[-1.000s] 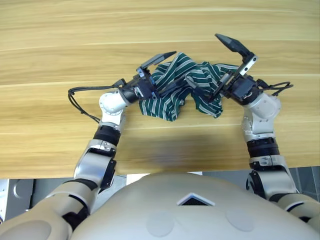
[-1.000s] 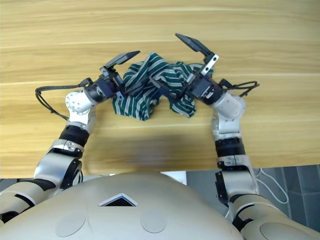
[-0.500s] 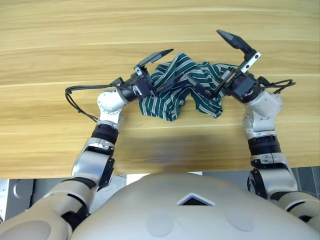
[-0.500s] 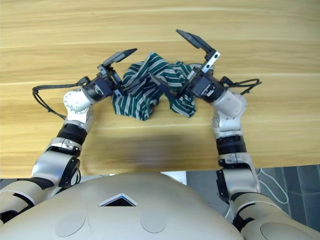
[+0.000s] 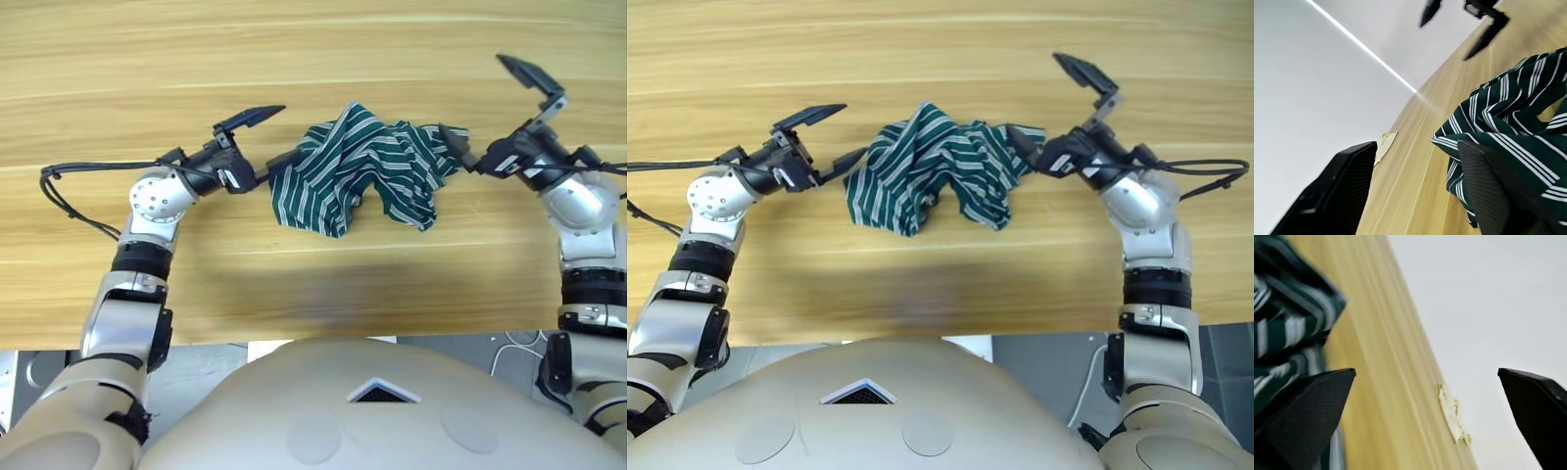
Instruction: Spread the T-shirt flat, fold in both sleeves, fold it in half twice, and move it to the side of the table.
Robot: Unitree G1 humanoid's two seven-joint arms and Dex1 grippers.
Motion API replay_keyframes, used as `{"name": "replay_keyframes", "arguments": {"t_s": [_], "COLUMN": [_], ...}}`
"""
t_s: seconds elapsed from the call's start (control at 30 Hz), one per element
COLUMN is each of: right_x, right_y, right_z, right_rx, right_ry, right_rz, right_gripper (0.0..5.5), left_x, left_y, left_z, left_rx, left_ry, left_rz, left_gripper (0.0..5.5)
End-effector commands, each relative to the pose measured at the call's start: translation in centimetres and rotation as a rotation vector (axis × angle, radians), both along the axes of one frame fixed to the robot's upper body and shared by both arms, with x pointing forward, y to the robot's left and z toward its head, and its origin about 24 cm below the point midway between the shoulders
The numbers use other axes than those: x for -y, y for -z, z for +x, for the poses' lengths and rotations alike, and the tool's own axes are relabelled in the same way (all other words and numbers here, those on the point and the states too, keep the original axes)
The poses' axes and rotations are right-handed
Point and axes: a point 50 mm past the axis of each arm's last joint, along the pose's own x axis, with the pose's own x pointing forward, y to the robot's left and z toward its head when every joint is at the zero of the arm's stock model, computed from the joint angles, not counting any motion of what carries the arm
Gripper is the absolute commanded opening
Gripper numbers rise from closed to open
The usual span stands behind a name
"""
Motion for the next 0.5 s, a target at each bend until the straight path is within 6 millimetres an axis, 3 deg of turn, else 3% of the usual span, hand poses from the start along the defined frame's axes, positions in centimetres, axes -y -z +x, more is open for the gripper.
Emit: {"name": "replay_keyframes", "arguments": {"t_s": [0.03,0.3,0.5], "right_x": [0.2,0.9,1.3], "right_y": [2.1,5.6,6.1], "right_z": [0.6,1.6,1.4], "right_rx": [-0.065,-0.168,-0.181], "right_ry": [0.061,0.161,0.165], "right_rz": [-0.080,-0.179,-0.170], "right_gripper": [5.38,5.38,5.38], "left_x": [0.4,0.9,-0.1], "left_y": [3.3,6.5,8.8], "left_z": [-1.2,-3.0,-3.6], "left_rx": [-0.153,-0.285,-0.345], "left_ry": [0.028,0.088,0.070], "left_rz": [0.132,0.291,0.493], "left_gripper": [3.08,3.08,3.08]}}
